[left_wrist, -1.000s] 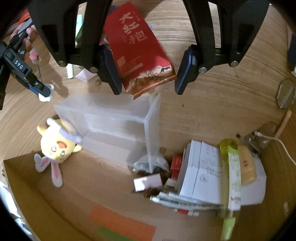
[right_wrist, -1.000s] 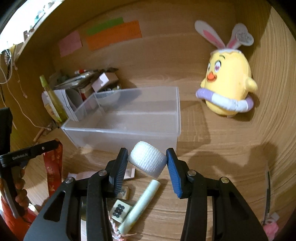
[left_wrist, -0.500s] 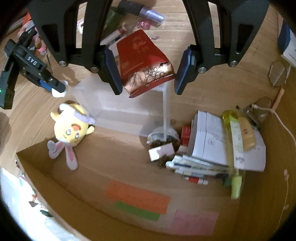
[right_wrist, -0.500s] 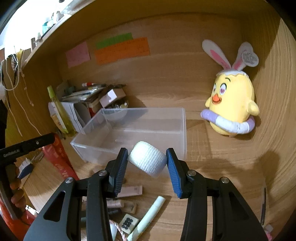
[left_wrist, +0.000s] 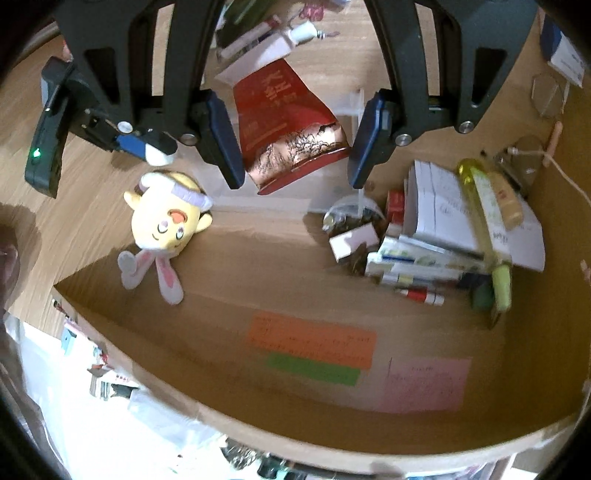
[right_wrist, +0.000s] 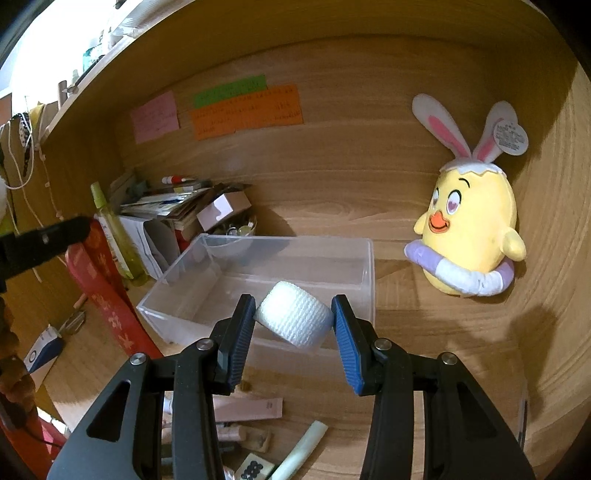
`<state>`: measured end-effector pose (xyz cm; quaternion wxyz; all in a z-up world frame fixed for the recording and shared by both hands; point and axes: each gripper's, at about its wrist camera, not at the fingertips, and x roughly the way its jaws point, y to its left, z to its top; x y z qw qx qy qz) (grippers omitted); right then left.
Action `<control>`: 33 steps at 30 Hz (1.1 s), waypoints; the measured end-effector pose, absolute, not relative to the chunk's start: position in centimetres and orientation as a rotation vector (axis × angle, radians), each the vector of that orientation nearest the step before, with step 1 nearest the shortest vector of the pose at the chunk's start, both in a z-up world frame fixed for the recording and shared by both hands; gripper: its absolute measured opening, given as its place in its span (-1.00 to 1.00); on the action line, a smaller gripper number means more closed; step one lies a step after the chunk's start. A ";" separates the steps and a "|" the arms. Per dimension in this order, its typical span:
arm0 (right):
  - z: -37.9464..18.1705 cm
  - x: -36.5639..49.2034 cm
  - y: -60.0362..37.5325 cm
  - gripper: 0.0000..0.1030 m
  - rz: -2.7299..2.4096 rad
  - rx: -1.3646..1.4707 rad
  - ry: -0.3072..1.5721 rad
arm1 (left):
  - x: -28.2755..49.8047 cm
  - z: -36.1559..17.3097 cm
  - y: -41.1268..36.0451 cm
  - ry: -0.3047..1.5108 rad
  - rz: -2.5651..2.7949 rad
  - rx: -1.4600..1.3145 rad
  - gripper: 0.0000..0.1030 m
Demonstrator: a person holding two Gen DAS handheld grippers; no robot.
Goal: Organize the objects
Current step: 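Carry the red packet and tape roll into the clear bin and release both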
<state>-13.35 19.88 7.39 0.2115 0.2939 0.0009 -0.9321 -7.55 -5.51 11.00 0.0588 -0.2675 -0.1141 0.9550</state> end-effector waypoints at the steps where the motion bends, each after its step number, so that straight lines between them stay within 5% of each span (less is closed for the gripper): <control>1: 7.5 -13.6 19.8 -0.24 -2.589 0.813 0.004 | -7.8 11.3 -5.4 -0.342 2.897 -0.799 0.12; 15: 8.2 -17.3 18.5 -0.24 -2.574 0.825 0.030 | -13.5 10.7 -4.3 -0.407 2.903 -0.812 0.12; 33: 3.4 -21.3 16.4 -0.24 -2.524 1.024 0.170 | -20.6 3.0 -4.1 -0.432 2.810 -1.129 0.12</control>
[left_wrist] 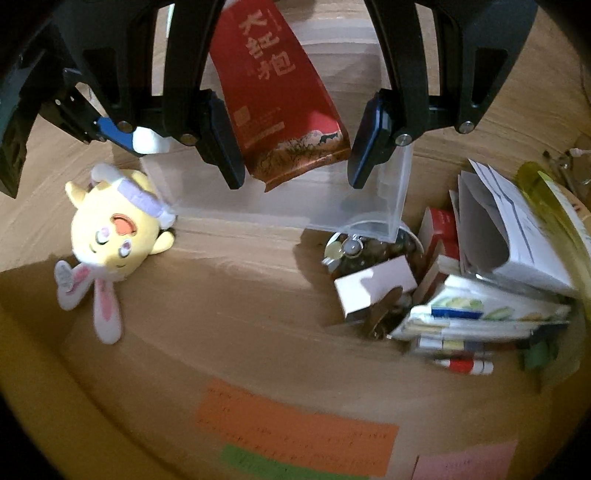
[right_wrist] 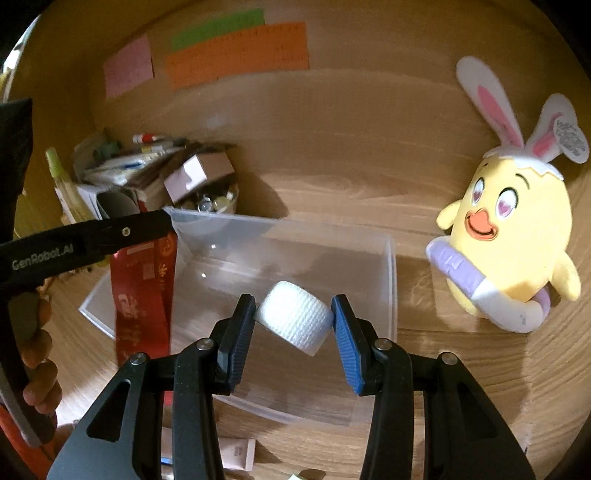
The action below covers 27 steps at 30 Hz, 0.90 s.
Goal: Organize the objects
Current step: 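Carry the red packet and tape roll into the clear bin and release both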
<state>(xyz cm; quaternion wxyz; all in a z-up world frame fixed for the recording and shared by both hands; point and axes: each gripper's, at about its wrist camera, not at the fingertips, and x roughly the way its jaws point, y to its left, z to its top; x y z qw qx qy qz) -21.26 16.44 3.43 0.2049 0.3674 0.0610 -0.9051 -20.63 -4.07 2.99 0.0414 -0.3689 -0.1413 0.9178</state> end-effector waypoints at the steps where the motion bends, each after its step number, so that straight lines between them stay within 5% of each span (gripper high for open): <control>1: 3.1 -21.5 16.3 -0.24 -2.520 1.037 0.181 | -21.0 2.7 -4.2 -0.433 2.810 -1.144 0.12; 22: 0.7 -22.8 14.9 -0.22 -2.461 1.136 0.240 | -23.7 1.0 -4.7 -0.381 2.802 -1.271 0.14; 27: 1.3 -22.3 15.1 -0.03 -2.480 1.114 0.241 | -22.3 2.5 -4.3 -0.332 2.825 -1.211 0.35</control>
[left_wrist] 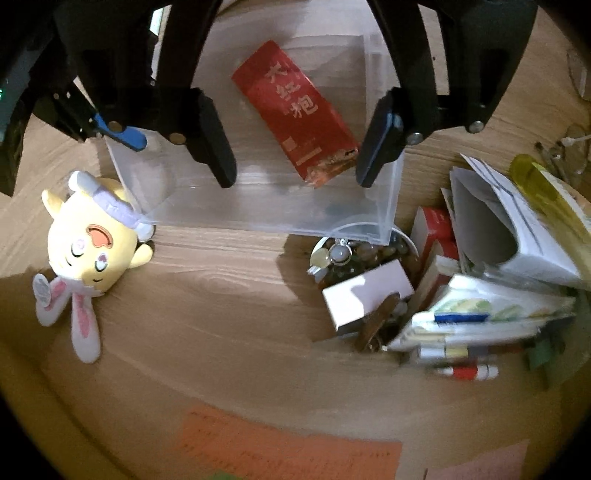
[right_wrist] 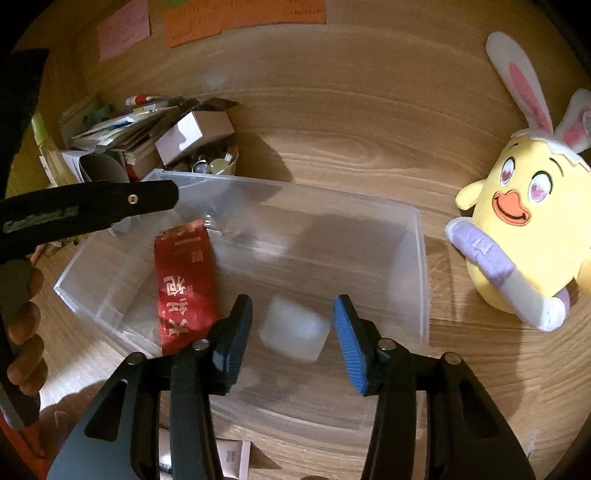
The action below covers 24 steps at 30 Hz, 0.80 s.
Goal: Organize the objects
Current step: 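Carry the red packet and tape roll into the clear bin and release both, then grasp the black bottle with the left gripper while the right gripper grasps the pale green tube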
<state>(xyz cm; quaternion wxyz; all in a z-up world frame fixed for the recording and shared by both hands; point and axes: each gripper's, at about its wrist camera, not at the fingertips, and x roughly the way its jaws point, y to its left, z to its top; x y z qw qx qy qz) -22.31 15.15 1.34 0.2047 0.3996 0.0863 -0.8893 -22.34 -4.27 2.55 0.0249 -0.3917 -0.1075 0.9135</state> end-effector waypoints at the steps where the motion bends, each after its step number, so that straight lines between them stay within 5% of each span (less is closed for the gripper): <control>1: 1.6 -22.1 15.3 0.03 -2.487 1.104 0.239 | -22.0 2.9 -4.2 -0.320 2.830 -1.195 0.35; 15: 4.5 -17.7 16.1 0.38 -2.559 0.968 0.285 | -15.6 6.6 -3.2 -0.209 2.879 -1.044 0.69; 24: 5.4 -14.3 18.1 0.58 -2.580 0.933 0.242 | -11.5 7.0 -2.7 -0.171 2.894 -1.011 0.74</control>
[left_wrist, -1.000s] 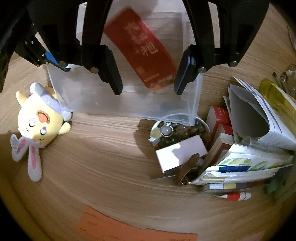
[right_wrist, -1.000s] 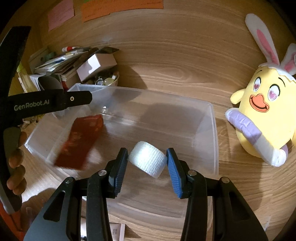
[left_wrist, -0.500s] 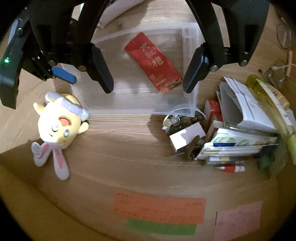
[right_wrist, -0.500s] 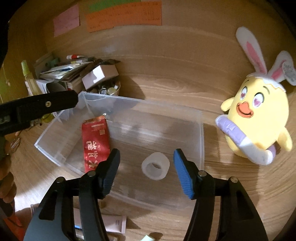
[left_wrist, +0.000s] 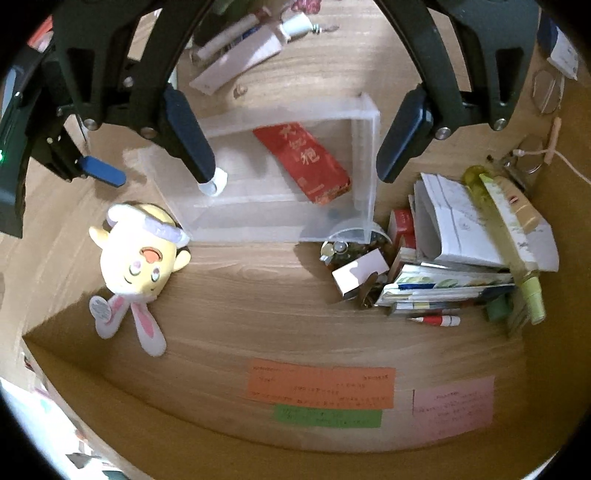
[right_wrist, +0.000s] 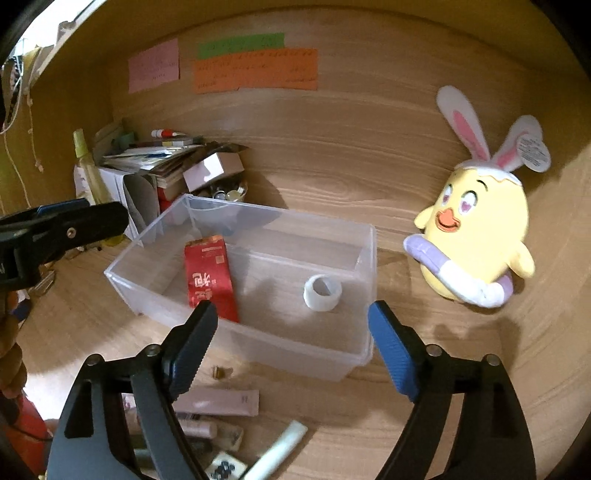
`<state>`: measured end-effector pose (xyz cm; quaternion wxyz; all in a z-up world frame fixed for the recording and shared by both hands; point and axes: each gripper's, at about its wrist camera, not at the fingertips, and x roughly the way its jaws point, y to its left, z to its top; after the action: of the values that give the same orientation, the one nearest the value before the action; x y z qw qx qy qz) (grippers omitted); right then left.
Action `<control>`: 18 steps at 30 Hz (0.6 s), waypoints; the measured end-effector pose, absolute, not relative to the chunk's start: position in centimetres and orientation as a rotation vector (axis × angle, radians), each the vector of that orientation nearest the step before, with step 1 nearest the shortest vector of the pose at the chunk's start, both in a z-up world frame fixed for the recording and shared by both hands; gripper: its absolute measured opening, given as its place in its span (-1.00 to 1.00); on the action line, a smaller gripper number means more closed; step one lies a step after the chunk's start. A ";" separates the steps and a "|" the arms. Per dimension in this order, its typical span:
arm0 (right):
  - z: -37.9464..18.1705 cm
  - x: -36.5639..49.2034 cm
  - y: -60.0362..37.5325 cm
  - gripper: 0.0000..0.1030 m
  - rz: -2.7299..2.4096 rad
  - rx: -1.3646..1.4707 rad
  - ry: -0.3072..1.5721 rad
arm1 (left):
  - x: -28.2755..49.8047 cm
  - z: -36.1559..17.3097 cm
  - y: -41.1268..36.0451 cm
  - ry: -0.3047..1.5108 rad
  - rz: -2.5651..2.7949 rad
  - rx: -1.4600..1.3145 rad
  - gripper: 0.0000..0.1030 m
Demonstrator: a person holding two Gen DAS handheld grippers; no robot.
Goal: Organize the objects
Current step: 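Grasp the black bottle with the left gripper while the right gripper grasps the pale green tube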
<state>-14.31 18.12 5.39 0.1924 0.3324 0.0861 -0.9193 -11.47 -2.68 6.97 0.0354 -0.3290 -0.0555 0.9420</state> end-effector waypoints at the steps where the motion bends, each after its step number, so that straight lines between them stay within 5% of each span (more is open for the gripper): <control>1: 5.4 -13.9 18.4 0.58 -2.579 0.933 0.237 | -11.0 6.9 -2.6 -0.162 2.890 -1.012 0.74; 18: 2.2 -10.2 21.6 0.59 -2.570 1.031 0.180 | -4.0 2.4 -2.0 0.056 2.910 -1.110 0.79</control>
<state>-10.22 21.61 2.24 0.1822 0.3653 0.0639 -0.9107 -3.99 -1.98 2.36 0.0133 -0.3564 0.0181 0.9341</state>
